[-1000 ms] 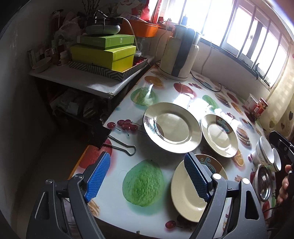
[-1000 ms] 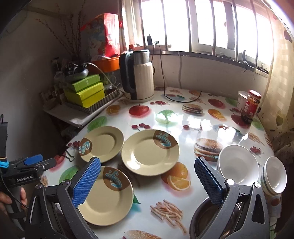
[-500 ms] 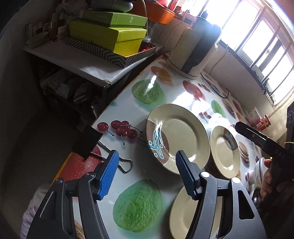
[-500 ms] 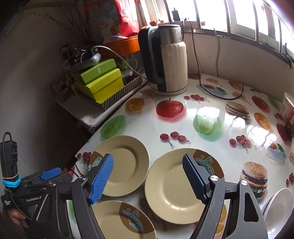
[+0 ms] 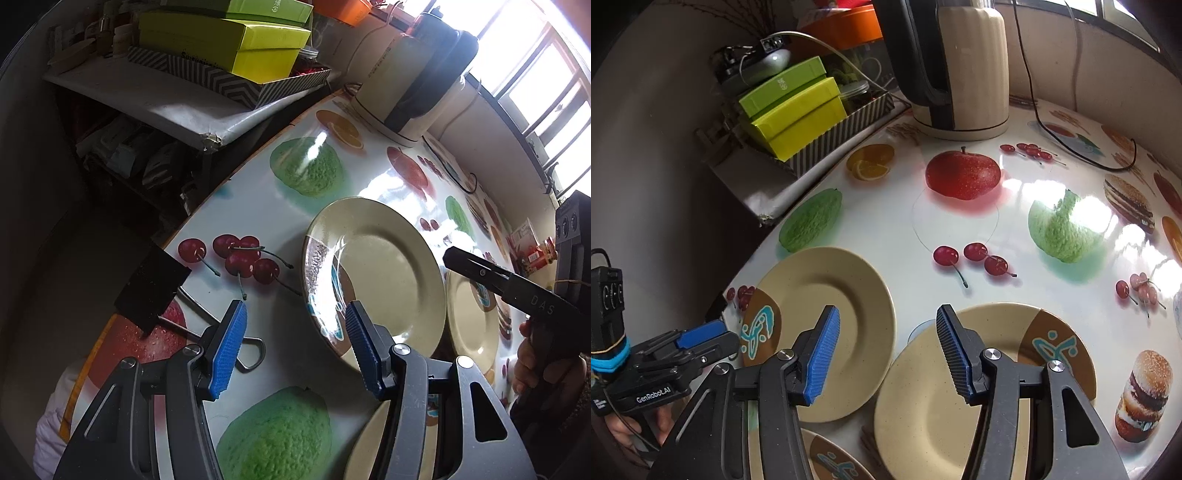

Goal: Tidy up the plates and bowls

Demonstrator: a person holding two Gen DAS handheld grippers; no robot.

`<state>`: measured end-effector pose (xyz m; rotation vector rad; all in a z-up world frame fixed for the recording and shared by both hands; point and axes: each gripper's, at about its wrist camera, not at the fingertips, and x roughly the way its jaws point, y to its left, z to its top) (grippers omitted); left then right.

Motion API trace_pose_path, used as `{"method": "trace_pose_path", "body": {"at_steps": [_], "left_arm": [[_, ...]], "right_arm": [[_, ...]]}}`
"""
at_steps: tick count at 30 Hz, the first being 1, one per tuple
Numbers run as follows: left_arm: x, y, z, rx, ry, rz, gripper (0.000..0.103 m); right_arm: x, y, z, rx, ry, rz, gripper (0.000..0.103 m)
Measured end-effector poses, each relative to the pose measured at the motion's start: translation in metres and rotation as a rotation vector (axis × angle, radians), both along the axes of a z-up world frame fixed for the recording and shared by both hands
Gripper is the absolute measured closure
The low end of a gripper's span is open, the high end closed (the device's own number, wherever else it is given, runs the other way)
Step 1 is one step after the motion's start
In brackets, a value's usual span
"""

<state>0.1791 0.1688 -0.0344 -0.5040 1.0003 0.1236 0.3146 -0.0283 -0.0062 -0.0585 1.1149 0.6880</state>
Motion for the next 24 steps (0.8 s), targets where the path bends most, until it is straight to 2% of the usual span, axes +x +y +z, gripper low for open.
{"method": "trace_pose_path", "body": {"at_steps": [3, 8, 9, 13, 17, 21, 24], "left_arm": [[0.003, 0.001, -0.006, -0.015, 0.013, 0.002, 0.046], [0.004, 0.000, -0.005, -0.013, 0.002, 0.005, 0.050], [0.005, 0.001, -0.006, -0.018, 0.009, 0.005, 0.053], [0.005, 0.002, -0.008, -0.029, 0.014, 0.011, 0.053], [0.005, 0.003, -0.009, -0.047, 0.008, 0.016, 0.055], [0.005, 0.000, -0.010, -0.054, 0.008, 0.010, 0.062], [0.005, -0.001, -0.011, -0.053, 0.011, 0.011, 0.068]], "right_arm": [[0.006, 0.002, -0.008, 0.028, 0.045, 0.008, 0.052], [0.009, 0.008, -0.013, 0.046, 0.053, 0.028, 0.057], [0.010, 0.009, -0.013, 0.047, 0.057, 0.031, 0.059], [0.013, 0.013, -0.018, 0.047, 0.069, 0.042, 0.068], [0.014, 0.015, -0.021, 0.059, 0.083, 0.049, 0.068], [0.015, 0.016, -0.025, 0.056, 0.095, 0.048, 0.071], [0.017, 0.014, -0.026, 0.061, 0.098, 0.034, 0.079]]}}
